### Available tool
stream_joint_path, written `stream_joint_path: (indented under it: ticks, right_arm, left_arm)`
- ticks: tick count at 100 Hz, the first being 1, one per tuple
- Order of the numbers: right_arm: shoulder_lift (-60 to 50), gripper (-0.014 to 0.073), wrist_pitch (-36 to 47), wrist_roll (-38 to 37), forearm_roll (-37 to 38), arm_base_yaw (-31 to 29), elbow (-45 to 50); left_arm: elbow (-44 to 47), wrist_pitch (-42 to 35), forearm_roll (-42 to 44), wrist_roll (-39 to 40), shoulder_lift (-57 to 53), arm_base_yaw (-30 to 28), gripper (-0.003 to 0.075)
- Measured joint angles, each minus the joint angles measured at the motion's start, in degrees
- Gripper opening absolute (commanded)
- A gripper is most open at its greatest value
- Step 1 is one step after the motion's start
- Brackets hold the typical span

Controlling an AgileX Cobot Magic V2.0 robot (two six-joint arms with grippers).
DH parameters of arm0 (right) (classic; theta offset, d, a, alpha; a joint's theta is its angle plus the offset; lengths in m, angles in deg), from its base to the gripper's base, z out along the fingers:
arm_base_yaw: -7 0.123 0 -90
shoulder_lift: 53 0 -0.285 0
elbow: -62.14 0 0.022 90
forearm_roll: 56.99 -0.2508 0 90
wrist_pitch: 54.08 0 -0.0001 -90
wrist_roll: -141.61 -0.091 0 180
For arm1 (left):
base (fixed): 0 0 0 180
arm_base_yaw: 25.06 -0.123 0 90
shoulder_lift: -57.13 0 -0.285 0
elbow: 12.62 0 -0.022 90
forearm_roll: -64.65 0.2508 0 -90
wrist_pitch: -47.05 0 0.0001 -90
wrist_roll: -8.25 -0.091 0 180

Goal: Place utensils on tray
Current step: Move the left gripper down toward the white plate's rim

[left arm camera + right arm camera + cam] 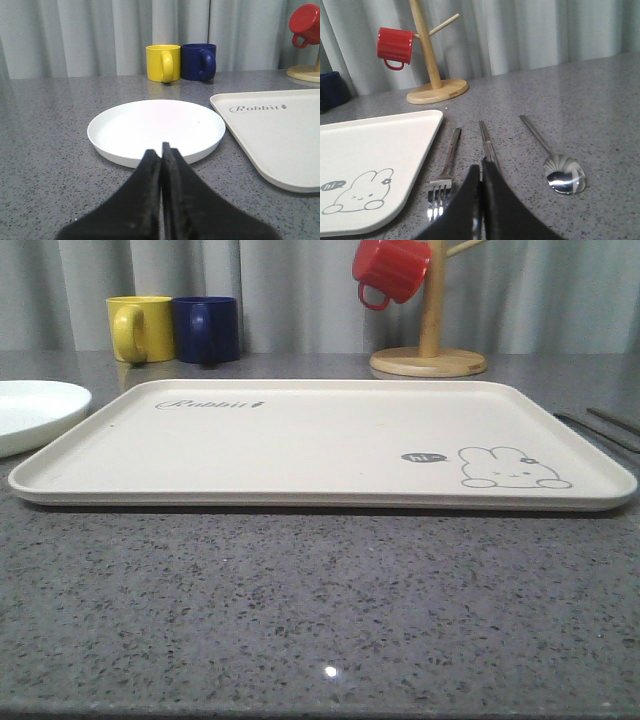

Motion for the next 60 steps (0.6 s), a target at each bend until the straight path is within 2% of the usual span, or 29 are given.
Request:
stream_joint_path:
  ticks: [40,49,60]
  right_arm:
    - [0.00,-0.0068,0.00,0.00,0.00,0.00,0.00]
    - [0.00,-0.0068,0.00,0.00,0.00,0.00,0.00]
    - [0.00,-0.0068,0.00,0.00,0.00,0.00,0.00]
  left_arm:
    - [-0.10,0.12,-0.69,0.00,0.00,0.00,-0.0018]
    - [-1.42,1.90,-1.79,0.00,0.00,0.00,-0.0018]
    - [-7.48,6.95,-2.41,0.00,0.82,0.00,-0.0018]
